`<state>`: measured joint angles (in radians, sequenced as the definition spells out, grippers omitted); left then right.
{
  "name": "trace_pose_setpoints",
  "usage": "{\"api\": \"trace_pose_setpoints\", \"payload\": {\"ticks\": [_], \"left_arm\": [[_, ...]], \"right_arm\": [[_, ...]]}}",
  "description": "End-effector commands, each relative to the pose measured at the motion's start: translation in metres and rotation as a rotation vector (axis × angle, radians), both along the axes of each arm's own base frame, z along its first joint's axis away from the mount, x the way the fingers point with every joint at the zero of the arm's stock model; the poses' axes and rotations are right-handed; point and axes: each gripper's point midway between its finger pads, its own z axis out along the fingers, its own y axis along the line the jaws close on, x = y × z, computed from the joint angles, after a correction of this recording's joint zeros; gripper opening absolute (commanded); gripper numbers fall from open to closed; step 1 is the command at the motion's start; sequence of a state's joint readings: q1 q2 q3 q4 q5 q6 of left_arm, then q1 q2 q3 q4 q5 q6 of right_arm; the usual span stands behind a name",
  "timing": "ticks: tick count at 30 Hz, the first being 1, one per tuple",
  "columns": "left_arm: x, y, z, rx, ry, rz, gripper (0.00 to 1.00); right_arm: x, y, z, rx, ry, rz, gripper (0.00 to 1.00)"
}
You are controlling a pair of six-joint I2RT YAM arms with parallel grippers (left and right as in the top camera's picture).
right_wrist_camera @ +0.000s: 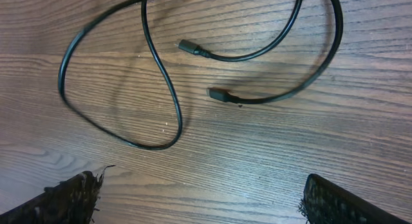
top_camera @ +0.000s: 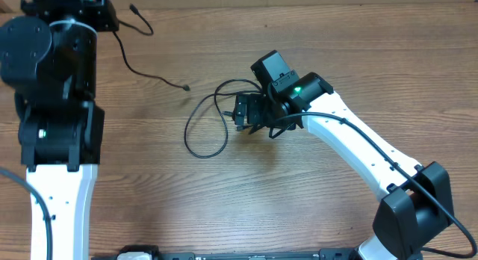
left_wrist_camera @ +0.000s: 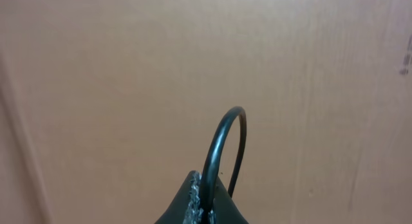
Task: Untangle cables
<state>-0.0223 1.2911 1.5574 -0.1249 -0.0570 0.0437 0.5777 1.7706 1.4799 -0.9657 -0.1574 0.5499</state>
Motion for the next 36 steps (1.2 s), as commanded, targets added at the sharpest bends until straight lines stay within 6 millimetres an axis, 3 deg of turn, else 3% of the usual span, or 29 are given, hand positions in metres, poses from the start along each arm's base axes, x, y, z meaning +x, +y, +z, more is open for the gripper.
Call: {"api": "trace_pose_setpoints", "payload": {"ticks": [1, 4, 7, 23, 26, 31, 36], "left_arm": [[-0.007, -0.028, 0.016, -0.020, -0.045, -0.187, 0.04], [-0.004, -0.020, 0.021, 0.011, -0.074, -0.130, 0.04], [0.013, 0.002, 0.003, 0.021, -0.022, -0.026, 0.04], [0.115, 0.090, -0.072, -0.025, 0.039, 0.135, 0.04], [0.137, 0.111, -0.102, -0.032, 0.091, 0.168, 0.04], [0.172, 0.146, -0.177, -0.038, 0.197, 0.237, 0.04], [0.200, 0.157, -0.256, -0.018, 0.318, 0.239, 0.04]], "right_arm": [[0.000, 0.000, -0.003, -0.012, 0.000, 0.001, 1.00], [0.001, 0.001, -0.003, -0.009, -0.004, 0.001, 1.00], [0.001, 0.001, -0.003, -0.008, -0.006, 0.001, 1.00], [0.001, 0.001, -0.003, -0.007, -0.007, 0.001, 1.00], [0.001, 0.001, -0.003, -0.008, -0.006, 0.001, 1.00], [0.001, 0.001, -0.003, -0.007, -0.007, 0.001, 1.00], [0.001, 0.001, -0.003, -0.007, -0.007, 0.001, 1.00]]}}
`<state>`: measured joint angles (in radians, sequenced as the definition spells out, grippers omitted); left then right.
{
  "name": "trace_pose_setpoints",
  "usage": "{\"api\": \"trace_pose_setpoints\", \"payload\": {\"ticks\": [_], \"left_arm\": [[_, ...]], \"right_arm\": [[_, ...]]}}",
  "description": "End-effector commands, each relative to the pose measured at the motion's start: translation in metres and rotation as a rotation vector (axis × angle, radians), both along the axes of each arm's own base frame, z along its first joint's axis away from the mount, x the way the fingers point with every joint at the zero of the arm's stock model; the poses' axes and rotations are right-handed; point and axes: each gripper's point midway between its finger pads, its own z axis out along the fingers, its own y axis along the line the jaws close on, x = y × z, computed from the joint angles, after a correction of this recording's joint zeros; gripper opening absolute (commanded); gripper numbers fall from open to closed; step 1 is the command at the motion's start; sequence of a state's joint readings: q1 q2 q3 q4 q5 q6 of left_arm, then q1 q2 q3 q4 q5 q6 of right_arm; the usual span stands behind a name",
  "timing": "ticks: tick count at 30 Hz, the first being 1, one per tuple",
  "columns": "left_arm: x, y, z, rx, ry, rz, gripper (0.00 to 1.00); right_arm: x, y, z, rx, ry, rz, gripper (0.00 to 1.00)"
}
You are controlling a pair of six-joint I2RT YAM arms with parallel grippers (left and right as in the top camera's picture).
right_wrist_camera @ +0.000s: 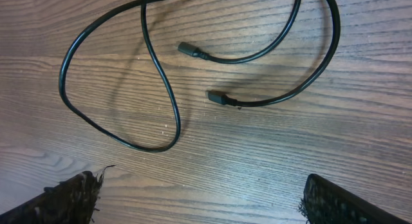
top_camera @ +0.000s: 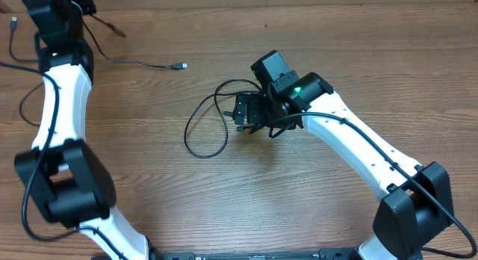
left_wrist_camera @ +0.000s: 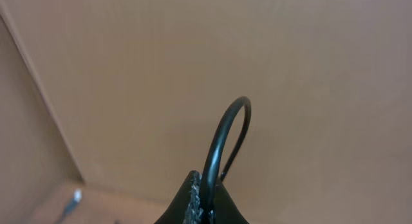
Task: Untangle cables
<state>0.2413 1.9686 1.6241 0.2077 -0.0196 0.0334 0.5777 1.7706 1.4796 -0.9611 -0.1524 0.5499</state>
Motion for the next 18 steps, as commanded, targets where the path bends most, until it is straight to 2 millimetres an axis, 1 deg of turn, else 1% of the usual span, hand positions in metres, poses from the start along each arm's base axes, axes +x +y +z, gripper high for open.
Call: {"api": "trace_pose_setpoints", "payload": {"ticks": [1, 4, 7, 11, 14, 15, 17, 18], "left_arm": [[0.017, 0.007, -0.048, 0.012, 0.074, 0.008, 0.04], [0.027, 0.007, -0.104, -0.011, 0.164, 0.005, 0.04], [0.029, 0.004, -0.158, -0.065, 0.261, 0.005, 0.04], [0.025, -0.007, -0.206, -0.093, 0.373, -0.008, 0.04], [0.020, -0.017, -0.230, -0.145, 0.434, -0.007, 0.05], [0.018, -0.020, -0.233, -0.164, 0.446, -0.007, 0.09], [0.015, -0.028, -0.239, -0.201, 0.467, -0.008, 0.29], [0.015, -0.031, -0.239, -0.210, 0.470, -0.012, 0.37]], "right_arm": [[0.000, 0.001, -0.003, -0.006, -0.001, 0.002, 1.00], [0.000, 0.001, -0.003, -0.006, 0.000, 0.002, 1.00], [0.000, 0.001, -0.003, -0.006, 0.000, 0.002, 1.00], [0.000, 0.001, -0.003, -0.006, 0.000, 0.002, 1.00], [0.000, 0.001, -0.003, -0.006, 0.000, 0.002, 1.00], [0.000, 0.001, -0.003, -0.006, 0.000, 0.002, 1.00], [0.000, 0.001, -0.003, -0.006, 0.000, 0.002, 1.00], [0.000, 0.001, -0.003, -0.006, 0.000, 0.002, 1.00]]}}
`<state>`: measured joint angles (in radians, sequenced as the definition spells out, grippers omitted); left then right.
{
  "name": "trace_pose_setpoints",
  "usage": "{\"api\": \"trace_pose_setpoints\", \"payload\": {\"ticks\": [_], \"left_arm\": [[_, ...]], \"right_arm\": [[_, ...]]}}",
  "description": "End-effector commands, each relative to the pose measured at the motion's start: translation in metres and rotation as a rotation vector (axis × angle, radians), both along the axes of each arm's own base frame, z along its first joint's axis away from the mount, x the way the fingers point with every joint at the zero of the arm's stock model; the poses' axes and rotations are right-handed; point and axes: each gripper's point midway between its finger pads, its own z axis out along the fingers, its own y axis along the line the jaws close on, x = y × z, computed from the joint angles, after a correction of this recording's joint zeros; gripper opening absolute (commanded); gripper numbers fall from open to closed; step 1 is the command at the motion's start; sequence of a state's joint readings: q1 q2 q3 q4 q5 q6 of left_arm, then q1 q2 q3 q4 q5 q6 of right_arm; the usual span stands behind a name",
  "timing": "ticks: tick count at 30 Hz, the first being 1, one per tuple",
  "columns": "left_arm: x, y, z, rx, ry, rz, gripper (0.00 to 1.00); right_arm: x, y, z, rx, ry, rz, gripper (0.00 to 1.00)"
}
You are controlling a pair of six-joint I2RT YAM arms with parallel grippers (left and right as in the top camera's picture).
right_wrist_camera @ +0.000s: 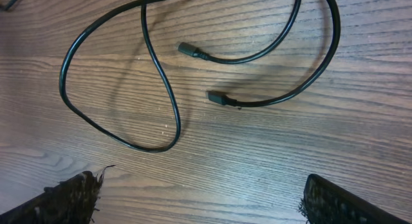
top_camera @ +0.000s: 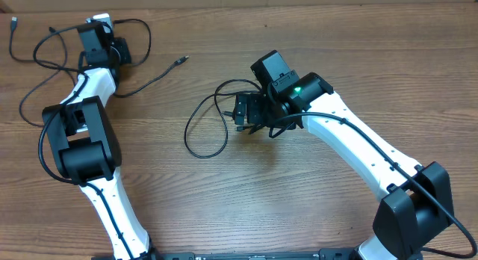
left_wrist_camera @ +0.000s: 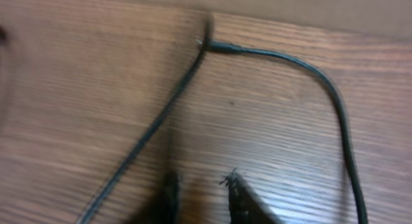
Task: Untangle cables
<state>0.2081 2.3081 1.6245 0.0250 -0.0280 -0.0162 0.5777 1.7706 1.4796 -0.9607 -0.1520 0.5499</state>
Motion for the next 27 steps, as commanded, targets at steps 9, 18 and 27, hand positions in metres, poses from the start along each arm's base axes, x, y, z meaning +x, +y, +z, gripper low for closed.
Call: {"api": "trace_pose_setpoints", "payload": {"ticks": [9, 18, 27], "left_arm": [[0.007, -0.052, 0.067, -0.091, -0.084, -0.012, 1.00], [-0.039, -0.143, 0.107, -0.197, 0.047, -0.069, 1.00], [-0.079, -0.205, 0.077, -0.198, 0.248, -0.175, 0.99]], "right_arm": [[0.000, 0.001, -0.003, -0.006, 0.000, 0.003, 1.00], [0.000, 0.001, -0.003, -0.006, 0.000, 0.003, 1.00], [0.000, 0.001, -0.003, -0.006, 0.000, 0.003, 1.00]]}}
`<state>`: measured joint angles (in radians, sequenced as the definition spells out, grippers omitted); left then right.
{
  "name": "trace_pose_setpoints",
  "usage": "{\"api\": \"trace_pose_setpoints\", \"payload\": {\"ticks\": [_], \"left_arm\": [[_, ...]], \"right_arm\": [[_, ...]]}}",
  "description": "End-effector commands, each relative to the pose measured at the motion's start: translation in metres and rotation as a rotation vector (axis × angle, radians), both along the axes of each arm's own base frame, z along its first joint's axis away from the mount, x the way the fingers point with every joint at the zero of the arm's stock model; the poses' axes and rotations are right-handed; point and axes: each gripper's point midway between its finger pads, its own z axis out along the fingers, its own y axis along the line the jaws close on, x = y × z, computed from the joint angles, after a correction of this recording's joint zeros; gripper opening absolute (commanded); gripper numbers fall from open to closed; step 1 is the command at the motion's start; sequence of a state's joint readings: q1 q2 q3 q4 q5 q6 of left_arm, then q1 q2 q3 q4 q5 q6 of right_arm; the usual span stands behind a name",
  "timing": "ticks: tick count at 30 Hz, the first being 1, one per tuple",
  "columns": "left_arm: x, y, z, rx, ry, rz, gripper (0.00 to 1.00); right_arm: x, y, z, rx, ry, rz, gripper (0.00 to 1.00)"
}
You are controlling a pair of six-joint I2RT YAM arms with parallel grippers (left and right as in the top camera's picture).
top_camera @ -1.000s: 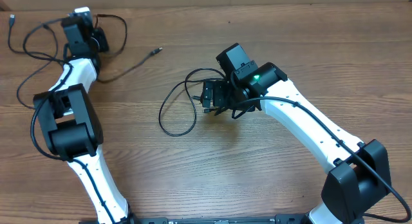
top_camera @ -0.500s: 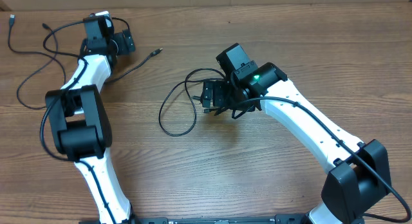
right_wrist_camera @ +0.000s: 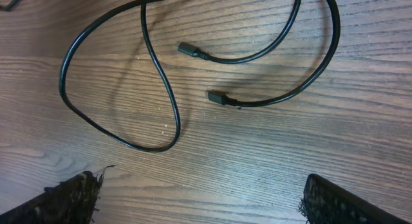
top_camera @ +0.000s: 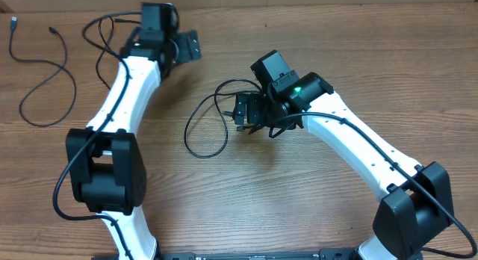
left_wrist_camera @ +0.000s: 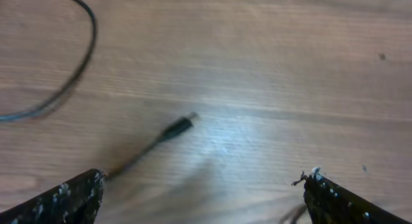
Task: Untangle cables
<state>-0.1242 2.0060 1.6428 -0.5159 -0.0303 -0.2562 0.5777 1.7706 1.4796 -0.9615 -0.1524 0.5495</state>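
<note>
A thin black cable (top_camera: 205, 125) lies in a loose loop mid-table; in the right wrist view the cable (right_wrist_camera: 119, 82) shows its two plug ends (right_wrist_camera: 219, 96) apart. My right gripper (top_camera: 240, 112) hovers beside the loop, open and empty (right_wrist_camera: 203, 179). A second black cable (top_camera: 46, 88) lies at the far left. My left gripper (top_camera: 185, 47) is at the back of the table, open and empty (left_wrist_camera: 203, 179). Under it lies a blurred cable plug (left_wrist_camera: 180, 126). Another strand (top_camera: 112, 22) curls behind the left arm.
The wooden table (top_camera: 299, 208) carries only the cables and both arms. A cardboard wall runs along the back edge. The left arm (top_camera: 127, 81) stretches from the front left to the back.
My left gripper has moved right along the back of the table and now stands wide open over a plug. The far-left cable lies loose. The right arm has not moved.
My left gripper was shut on a cable raised high at the left. It still held it at the far back left. Then it was low over the wood, nearly shut, with cable lying under it. Now it is open, farther right. The right gripper stayed open by the loop.
</note>
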Motion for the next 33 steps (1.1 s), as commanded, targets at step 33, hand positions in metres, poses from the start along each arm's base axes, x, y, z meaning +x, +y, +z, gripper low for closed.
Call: {"api": "trace_pose_setpoints", "payload": {"ticks": [33], "left_arm": [[-0.096, -0.093, -0.042, -0.050, 0.368, -0.227, 1.00]], "right_arm": [[-0.026, -0.026, 0.001, 0.100, 0.242, -0.053, 1.00]]}}
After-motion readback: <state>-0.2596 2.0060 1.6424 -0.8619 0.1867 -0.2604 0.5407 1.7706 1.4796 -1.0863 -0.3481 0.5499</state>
